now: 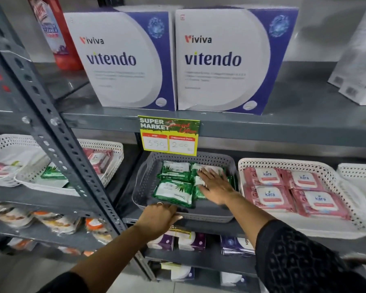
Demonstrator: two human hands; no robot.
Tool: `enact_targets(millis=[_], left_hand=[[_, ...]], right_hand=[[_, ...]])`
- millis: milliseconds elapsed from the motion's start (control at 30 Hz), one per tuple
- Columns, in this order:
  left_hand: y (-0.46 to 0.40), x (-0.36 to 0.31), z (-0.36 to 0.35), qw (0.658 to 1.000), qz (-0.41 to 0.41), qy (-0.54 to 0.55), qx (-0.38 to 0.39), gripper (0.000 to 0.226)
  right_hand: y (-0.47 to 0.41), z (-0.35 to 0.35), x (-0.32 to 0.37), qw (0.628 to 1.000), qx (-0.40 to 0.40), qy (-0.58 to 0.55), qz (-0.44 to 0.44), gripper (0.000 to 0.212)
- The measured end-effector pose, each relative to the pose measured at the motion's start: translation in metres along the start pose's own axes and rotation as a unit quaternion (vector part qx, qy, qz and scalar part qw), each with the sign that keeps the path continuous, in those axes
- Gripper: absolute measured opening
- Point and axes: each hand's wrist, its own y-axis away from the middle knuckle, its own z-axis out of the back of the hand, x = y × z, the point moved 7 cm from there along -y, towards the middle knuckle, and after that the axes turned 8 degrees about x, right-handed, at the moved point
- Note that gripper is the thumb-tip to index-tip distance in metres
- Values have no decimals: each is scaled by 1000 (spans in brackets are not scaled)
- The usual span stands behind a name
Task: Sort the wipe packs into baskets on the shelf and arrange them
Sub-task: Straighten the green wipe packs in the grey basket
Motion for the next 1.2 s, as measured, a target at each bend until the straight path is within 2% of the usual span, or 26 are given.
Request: enact_targets(millis=[367,467,533,633,700,833,1000,1100,1200], left_hand=[[7,-1,3,999,-14,4,-42,37],[12,4,8,998,-1,0,-63,40],[16,15,6,997,16,-7,-77,41],[21,29,0,996,29,-9,-86,48],[22,31,-4,996,21,-14,-87,55],[21,29,-1,996,13,-2,-87,41],[22,30,-1,996,6,-9,-90,41],[21,30,-3,995,-5,-18,-97,46],[20,31,-2,996,-6,-6,-90,37]], right_hand=[[0,-14,5,999,19,-28,-13,59],[-1,11,15,995,-48,-91,-14,55],[-2,20,38,991,-79,-105,15,58],[-7,3,72,996,-20,-62,68,74],[-12,-10,81,997,14,-8,74,78],[-21,-9,84,998,0,4,67,70],[-26,-8,92,997,-36,4,69,60],[-29,0,93,994,-69,23,83,63],[-37,-5,85,998,-29,12,60,72]])
